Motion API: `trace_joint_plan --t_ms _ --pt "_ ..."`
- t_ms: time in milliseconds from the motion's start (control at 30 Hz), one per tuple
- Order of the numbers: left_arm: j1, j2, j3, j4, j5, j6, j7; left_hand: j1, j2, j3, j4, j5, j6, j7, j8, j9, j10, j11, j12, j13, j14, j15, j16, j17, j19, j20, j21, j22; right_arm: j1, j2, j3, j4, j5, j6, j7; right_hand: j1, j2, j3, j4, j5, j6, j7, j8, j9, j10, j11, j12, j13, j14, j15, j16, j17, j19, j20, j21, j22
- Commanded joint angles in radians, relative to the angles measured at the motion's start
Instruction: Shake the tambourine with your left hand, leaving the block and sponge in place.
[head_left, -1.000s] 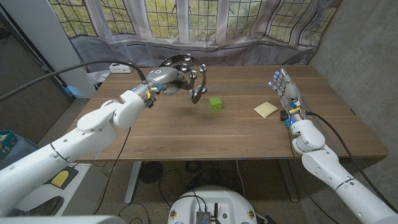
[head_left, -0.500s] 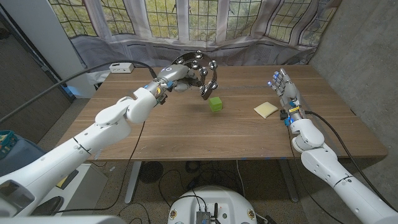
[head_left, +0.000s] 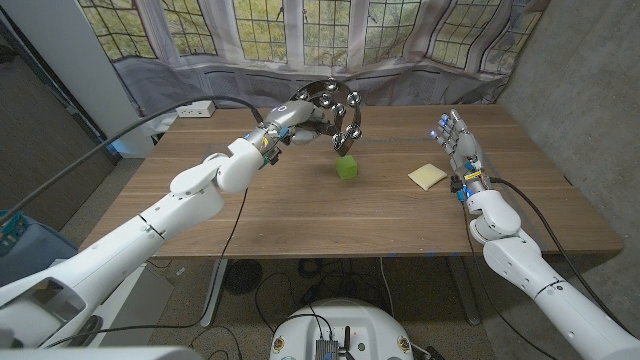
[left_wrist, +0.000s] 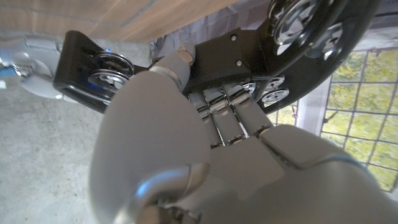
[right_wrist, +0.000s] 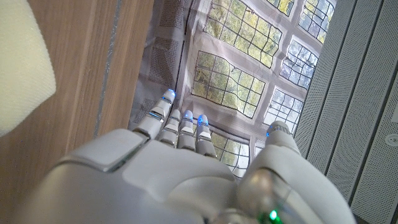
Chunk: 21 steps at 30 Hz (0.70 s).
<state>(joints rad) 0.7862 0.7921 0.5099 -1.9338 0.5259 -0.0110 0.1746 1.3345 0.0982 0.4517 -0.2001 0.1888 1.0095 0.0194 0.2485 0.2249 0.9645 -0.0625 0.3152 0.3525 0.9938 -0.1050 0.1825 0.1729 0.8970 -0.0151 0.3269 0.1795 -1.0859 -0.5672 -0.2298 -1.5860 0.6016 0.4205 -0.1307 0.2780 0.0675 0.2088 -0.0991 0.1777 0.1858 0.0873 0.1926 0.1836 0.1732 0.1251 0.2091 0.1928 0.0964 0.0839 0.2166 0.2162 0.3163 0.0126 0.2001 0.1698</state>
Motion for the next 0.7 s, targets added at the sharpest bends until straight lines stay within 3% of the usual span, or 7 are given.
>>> trace_joint_plan --t_ms 33,200,233,267,300,433,700 --pt "0.144 -0.027 -0.194 0.010 -0.150 -0.105 0.277 -0.010 0.033 0.043 0.036 0.003 0.008 -0.003 0.006 0.004 0.005 -0.009 0.008 0.006 0.034 -0.036 0.009 0.006 0.006 0.005 0.009 0.005 0.015 0.009 -0.015 0.028 0.015 0.000 0.022 -0.007 -0.001 0.005 -0.006 0.003 0.007 0.002 0.002 0.002 0.005 0.001 0.002 0.003 0.008 -0.002 -0.002 0.001 0.007 0.003 -0.002 0.002" --pt "0.228 -0.076 -0.316 0.048 -0.317 -0.283 0.391 -0.012 0.032 0.042 0.038 0.003 0.008 -0.003 0.005 0.004 0.008 -0.011 0.009 0.008 0.035 -0.037 0.009 0.006 0.006 0.004 0.010 0.006 0.024 0.009 -0.024 0.044 0.013 0.002 0.036 -0.007 0.000 0.005 -0.006 0.003 0.007 0.001 0.002 0.002 0.005 0.002 0.002 0.003 0.006 -0.001 -0.003 0.001 0.007 0.003 -0.002 0.002" --pt "0.251 -0.100 -0.355 0.075 -0.412 -0.380 0.403 -0.013 0.033 0.042 0.038 0.003 0.007 -0.006 0.005 0.004 0.009 -0.010 0.009 0.009 0.035 -0.037 0.009 0.006 0.006 0.004 0.010 0.006 0.028 0.013 -0.026 0.047 0.021 -0.004 0.036 -0.007 0.000 0.005 -0.006 0.003 0.007 0.002 0.002 0.002 0.005 0.002 0.002 0.003 0.007 -0.001 -0.003 0.001 0.007 0.003 -0.002 0.002" --pt "0.251 -0.105 -0.358 0.079 -0.414 -0.390 0.397 -0.013 0.032 0.042 0.038 0.002 0.007 -0.009 0.004 0.004 0.010 -0.012 0.010 0.009 0.035 -0.037 0.009 0.006 0.006 0.005 0.010 0.006 0.028 0.013 -0.026 0.046 0.021 -0.004 0.036 -0.007 0.000 0.005 -0.006 0.003 0.007 0.002 0.002 0.002 0.005 0.001 0.002 0.003 0.007 -0.002 -0.003 0.001 0.007 0.003 -0.002 0.002" --pt "0.269 -0.131 -0.387 0.112 -0.518 -0.494 0.390 -0.013 0.032 0.042 0.038 0.002 0.007 -0.009 0.005 0.005 0.010 -0.014 0.010 0.010 0.036 -0.037 0.010 0.007 0.005 0.004 0.010 0.006 0.032 0.014 -0.029 0.051 0.023 -0.006 0.041 -0.007 0.000 0.005 -0.006 0.003 0.007 0.002 0.002 0.002 0.005 0.002 0.002 0.003 0.007 -0.002 -0.003 0.001 0.007 0.003 -0.002 0.002" --pt "0.302 -0.220 -0.443 0.180 -0.674 -0.694 0.374 -0.014 0.032 0.041 0.038 0.002 0.009 -0.009 0.004 0.005 0.012 -0.017 0.010 0.013 0.041 -0.042 0.013 0.008 0.005 0.003 0.010 0.006 0.041 0.011 -0.036 0.058 0.019 -0.009 0.049 -0.007 0.000 0.005 -0.006 0.003 0.007 0.003 0.002 0.002 0.006 0.003 0.001 0.003 0.007 -0.003 -0.003 0.001 0.007 0.003 -0.003 0.002" --pt "0.322 -0.411 -0.513 0.284 -0.946 -0.865 0.337 -0.016 0.032 0.038 0.038 0.002 0.005 -0.013 0.002 0.005 0.012 -0.019 0.010 0.017 0.043 -0.046 0.015 0.010 0.008 -0.002 0.012 0.007 0.052 0.005 -0.043 0.056 0.022 -0.032 0.048 -0.008 0.001 0.006 -0.007 0.003 0.007 0.003 0.001 0.002 0.006 0.002 0.001 0.003 0.007 -0.002 -0.004 0.001 0.007 0.003 -0.003 0.002"
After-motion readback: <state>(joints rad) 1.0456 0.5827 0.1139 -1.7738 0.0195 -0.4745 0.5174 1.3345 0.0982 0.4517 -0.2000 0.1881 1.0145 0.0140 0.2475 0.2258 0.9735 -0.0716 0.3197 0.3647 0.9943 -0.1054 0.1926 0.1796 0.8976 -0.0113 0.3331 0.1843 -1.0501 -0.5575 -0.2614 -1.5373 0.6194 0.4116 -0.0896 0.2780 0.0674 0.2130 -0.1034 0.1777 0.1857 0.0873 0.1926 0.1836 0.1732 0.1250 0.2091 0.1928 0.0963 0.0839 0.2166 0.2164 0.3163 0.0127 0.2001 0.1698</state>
